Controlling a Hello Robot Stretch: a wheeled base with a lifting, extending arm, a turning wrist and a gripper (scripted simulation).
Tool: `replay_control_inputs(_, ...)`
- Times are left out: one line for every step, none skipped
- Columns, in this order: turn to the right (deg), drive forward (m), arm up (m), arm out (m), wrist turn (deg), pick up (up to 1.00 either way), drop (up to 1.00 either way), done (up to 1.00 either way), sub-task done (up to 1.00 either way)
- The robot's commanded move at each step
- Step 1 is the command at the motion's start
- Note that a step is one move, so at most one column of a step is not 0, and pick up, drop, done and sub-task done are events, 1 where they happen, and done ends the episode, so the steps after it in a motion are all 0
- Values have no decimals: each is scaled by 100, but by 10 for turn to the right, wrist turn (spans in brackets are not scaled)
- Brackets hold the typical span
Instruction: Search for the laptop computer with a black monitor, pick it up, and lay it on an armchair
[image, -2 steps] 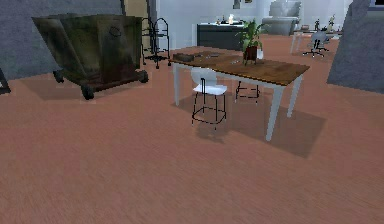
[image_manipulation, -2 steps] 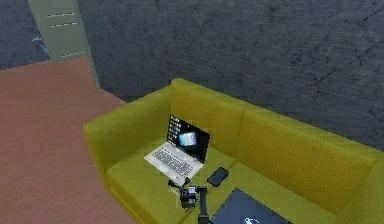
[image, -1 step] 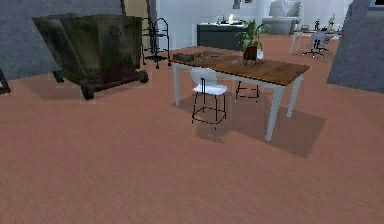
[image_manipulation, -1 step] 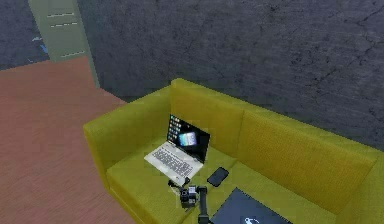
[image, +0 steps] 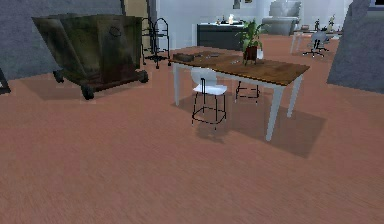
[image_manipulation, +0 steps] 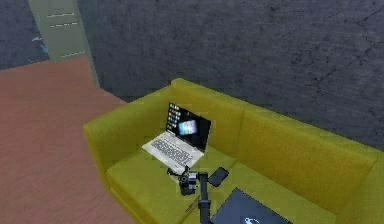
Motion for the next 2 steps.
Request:
replay_control_inputs(0,0,50,0,0,0,0,0,0)
replay_control_inputs(0,0,8,0,0,0,0,0,0)
